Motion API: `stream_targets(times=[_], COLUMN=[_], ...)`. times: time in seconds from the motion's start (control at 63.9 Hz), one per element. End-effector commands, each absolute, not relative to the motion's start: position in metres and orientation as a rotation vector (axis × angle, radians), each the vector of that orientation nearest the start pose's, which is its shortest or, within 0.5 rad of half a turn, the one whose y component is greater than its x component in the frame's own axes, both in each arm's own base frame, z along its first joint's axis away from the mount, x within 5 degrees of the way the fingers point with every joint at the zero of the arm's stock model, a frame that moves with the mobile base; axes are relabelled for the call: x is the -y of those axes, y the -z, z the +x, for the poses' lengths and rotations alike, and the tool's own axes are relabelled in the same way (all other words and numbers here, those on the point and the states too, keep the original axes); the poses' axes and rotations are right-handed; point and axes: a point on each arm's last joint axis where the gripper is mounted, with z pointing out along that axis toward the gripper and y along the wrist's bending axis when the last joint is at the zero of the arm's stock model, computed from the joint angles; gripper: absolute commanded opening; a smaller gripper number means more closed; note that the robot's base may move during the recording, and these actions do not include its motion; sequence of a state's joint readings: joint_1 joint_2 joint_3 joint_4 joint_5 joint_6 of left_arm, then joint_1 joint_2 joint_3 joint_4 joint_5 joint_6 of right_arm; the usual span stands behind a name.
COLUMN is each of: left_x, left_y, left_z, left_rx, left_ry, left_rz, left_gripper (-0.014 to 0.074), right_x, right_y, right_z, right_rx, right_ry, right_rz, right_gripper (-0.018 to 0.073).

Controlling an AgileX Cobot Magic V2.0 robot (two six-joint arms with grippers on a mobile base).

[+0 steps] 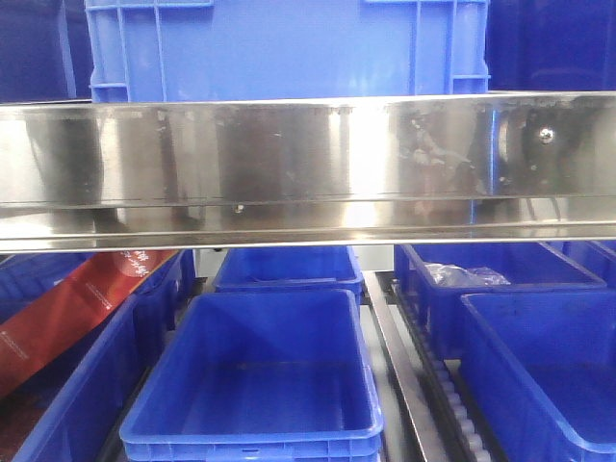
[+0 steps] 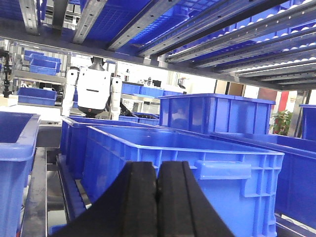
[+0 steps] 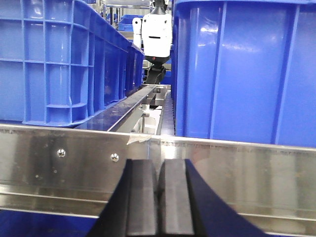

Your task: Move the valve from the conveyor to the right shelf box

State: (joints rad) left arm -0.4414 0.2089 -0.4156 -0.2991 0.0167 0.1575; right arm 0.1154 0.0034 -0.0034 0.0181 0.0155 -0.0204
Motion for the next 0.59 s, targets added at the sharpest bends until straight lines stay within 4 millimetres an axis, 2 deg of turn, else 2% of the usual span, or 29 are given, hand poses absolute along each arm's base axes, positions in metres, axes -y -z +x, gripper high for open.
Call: stream_targets(times=[0.0, 0.219, 0.297, 0.36, 0.438, 0.501, 0.579], left_x=[0.022, 0.022, 0.024, 0.025, 0.024, 0.021, 0.017], left_y=[-0.34, -0.339, -0.333, -0.323, -0.307, -0.291, -0.269], left_z=[0.047, 0.047, 0.049, 0.052, 0.057, 0.061, 0.064], left_rx=[-1.276, -1.287, -1.314, -1.326, -1.312, -1.346, -1.387], left_ry=[0.511, 0.512, 0.511, 0.483, 0.363, 0.37, 0.281], left_rz=[0.184, 0.189, 0.196, 0.205, 0.24, 0.165, 0.129], left_gripper=[-0.0111, -0.0111, -0.0111, -0.0111, -0.0111, -0.0111, -0.0111], right_x=[-0.007, -0.007, -0.007, -0.007, -0.007, -0.007, -0.007], right_y=[-0.214, -0.214, -0.214, -0.214, -0.214, -0.214, -0.214], right_z=[0.056, 0.056, 0.056, 0.056, 0.056, 0.056, 0.056], right_rx=[-1.474, -1.474, -1.474, -1.474, -1.474, -1.474, -1.474], right_ry=[-0.095, -0.095, -0.095, -0.095, -0.095, -0.095, -0.095], right_rz=[-0.087, -0.087, -0.087, -0.087, -0.087, -0.087, -0.087], right_gripper=[-0.0168, -0.0168, -0.0168, -0.0168, -0.0168, -0.0168, -0.0168])
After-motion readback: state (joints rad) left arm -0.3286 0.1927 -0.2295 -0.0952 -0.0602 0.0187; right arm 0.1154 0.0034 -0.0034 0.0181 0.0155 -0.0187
